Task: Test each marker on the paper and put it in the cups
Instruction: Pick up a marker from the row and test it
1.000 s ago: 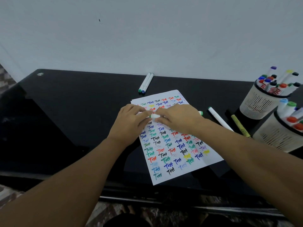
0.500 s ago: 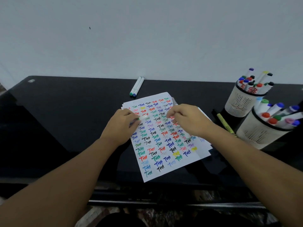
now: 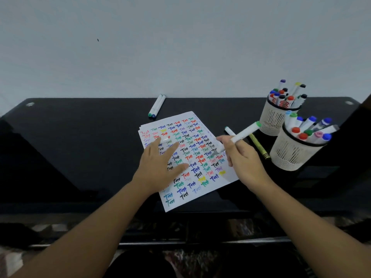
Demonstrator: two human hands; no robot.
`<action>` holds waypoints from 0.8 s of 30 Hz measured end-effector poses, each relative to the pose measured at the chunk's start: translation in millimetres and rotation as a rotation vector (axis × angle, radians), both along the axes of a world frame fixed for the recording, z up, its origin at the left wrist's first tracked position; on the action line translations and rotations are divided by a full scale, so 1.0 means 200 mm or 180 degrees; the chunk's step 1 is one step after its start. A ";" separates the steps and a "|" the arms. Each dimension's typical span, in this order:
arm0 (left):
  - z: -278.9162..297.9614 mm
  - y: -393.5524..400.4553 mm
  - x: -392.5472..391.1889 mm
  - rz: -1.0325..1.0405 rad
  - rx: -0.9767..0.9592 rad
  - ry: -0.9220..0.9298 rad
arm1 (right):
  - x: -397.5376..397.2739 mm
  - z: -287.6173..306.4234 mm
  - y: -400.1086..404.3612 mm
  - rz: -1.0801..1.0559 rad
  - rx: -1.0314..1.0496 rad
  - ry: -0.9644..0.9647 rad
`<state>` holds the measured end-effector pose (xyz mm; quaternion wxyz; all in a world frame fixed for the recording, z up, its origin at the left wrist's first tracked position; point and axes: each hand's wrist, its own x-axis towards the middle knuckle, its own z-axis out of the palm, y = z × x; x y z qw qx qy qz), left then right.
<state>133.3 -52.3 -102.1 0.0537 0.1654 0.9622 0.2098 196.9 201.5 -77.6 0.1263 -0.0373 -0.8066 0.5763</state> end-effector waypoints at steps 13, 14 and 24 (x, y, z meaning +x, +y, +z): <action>-0.02 0.01 0.00 0.0167 0.0002 0.0049 | 0.15 -0.11 0.10 -0.0278 0.0299 -0.0038; -0.02 0.01 0.00 0.0173 0.0005 0.0045 | 0.15 -0.11 0.09 -0.0295 0.0294 -0.0044; -0.01 0.01 0.00 0.0216 -0.0099 -0.0047 | 0.16 -0.12 0.11 -0.0208 0.0426 -0.0181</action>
